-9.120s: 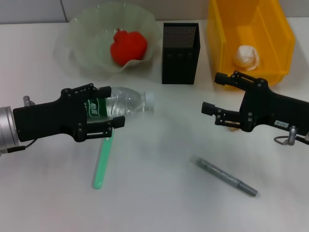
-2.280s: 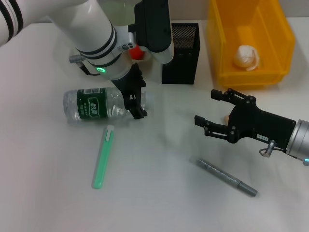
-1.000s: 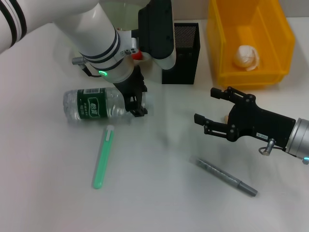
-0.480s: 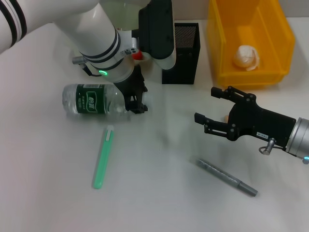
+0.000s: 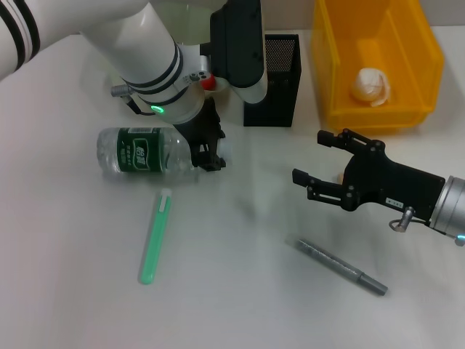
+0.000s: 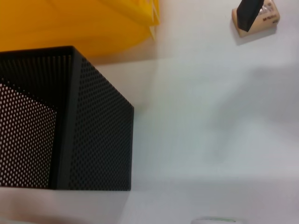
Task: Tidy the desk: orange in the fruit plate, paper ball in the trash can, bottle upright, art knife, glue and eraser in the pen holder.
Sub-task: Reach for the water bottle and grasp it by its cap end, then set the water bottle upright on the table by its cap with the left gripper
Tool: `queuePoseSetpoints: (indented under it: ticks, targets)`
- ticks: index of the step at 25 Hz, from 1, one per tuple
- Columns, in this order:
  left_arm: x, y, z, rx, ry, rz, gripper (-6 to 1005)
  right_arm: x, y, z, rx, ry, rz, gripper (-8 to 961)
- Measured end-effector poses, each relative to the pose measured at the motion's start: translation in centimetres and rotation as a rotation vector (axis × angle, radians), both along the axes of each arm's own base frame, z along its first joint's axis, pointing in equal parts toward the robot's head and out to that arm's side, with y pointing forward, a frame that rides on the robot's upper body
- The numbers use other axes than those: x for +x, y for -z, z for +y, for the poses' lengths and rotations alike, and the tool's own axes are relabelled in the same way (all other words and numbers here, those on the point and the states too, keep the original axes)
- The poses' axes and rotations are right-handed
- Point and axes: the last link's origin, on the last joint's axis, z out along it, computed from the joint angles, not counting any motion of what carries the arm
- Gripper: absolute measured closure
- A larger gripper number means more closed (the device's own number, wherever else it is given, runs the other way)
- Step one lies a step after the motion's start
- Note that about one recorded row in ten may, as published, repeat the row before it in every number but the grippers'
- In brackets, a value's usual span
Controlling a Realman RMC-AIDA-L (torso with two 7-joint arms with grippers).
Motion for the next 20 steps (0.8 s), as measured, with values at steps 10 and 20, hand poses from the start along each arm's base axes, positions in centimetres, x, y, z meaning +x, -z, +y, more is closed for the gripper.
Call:
queuePoseSetpoints:
  ticks: [10,20]
  targets:
    - [-0.04,0.00,-0.04,0.000,-0.003,-0.001,551,-0.06,0.02,0.05,-0.002,-0.002,-0.001,126]
    - [0.60,-0.21,-0.53,-0.019,-0.014,-0.028,550,-0.06,0.01,0.05,-0.002,-0.002,-0.001,126]
